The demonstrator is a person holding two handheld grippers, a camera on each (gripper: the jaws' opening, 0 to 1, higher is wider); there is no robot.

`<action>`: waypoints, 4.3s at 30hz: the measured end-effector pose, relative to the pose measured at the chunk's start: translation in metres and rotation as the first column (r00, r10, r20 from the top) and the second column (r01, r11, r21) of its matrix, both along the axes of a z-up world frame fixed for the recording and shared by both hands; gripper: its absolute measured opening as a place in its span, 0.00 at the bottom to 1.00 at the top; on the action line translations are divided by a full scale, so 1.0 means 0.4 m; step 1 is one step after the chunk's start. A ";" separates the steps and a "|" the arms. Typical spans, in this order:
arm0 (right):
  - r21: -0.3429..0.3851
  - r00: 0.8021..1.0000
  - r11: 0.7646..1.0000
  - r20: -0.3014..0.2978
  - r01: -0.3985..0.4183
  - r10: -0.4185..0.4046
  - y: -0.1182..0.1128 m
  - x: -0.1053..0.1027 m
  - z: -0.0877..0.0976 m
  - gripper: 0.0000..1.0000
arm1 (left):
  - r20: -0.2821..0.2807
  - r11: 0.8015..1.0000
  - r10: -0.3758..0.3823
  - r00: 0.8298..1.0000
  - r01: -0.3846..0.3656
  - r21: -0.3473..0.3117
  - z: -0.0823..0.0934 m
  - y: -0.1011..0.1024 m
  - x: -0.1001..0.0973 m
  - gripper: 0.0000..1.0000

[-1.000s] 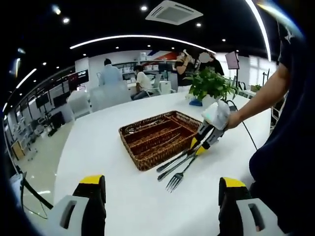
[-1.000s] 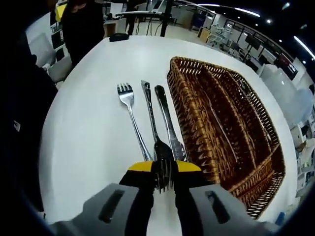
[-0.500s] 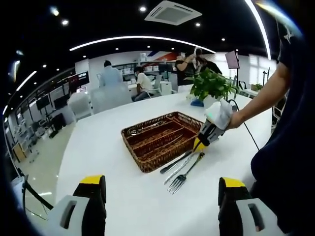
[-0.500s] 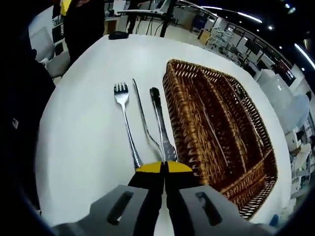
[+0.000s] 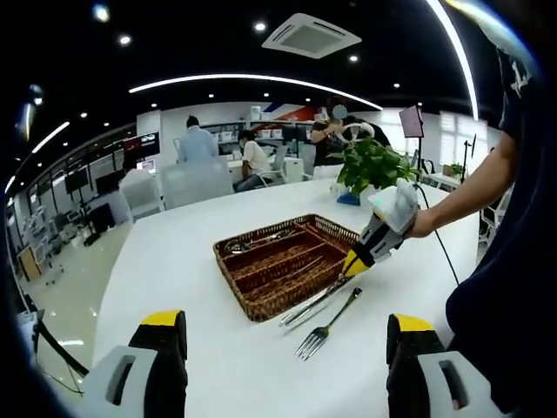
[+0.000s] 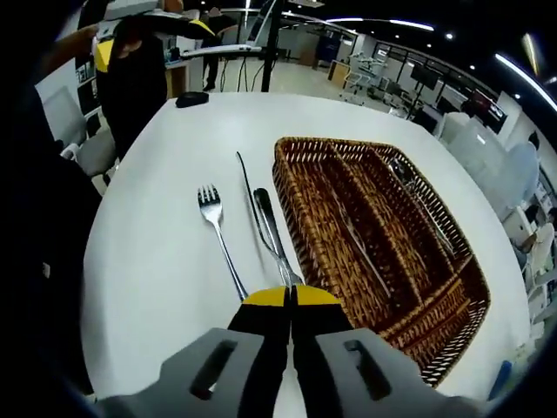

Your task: Arrange the knives, forks, and spoons in their matching storage slots by inserting each utensil handle-first until every utensil is classified and aligned in the correct compartment

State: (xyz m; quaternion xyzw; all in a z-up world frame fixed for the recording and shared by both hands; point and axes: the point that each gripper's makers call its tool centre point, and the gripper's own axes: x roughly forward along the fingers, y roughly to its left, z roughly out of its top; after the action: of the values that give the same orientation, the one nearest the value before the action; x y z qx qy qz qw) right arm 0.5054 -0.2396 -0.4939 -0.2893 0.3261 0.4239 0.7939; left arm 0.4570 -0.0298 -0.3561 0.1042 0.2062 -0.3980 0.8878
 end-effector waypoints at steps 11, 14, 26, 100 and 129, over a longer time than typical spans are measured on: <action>0.039 0.994 0.999 0.104 0.014 -0.018 0.001 0.038 0.117 0.00 | 0.000 0.999 -0.034 0.999 0.034 -0.023 -0.003 -0.014 0.007 1.00; 0.042 0.992 0.999 0.120 0.029 -0.033 -0.011 0.062 0.136 0.00 | 0.000 0.999 -0.040 0.999 0.040 -0.031 -0.001 -0.013 0.010 1.00; 0.040 0.985 0.996 0.153 0.078 -0.083 -0.048 0.166 0.177 0.00 | 0.005 0.996 -0.088 0.996 0.088 -0.019 0.013 -0.032 0.029 1.00; 0.048 0.962 0.963 -0.082 0.264 -0.259 -0.158 0.447 -0.047 0.02 | -0.043 0.981 -0.194 0.980 0.195 0.012 -0.021 -0.114 0.161 1.00; 0.055 0.961 0.960 -0.001 0.275 -0.275 -0.168 0.418 0.046 0.26 | -0.023 0.980 -0.196 0.980 0.197 0.015 -0.010 -0.120 0.155 1.00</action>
State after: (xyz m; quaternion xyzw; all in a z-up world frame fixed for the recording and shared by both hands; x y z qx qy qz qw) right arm 0.6727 -0.3066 -0.4755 -0.2208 0.3488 0.3173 0.8537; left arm 0.5190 -0.0777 -0.3599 0.1275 0.2078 -0.4830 0.8410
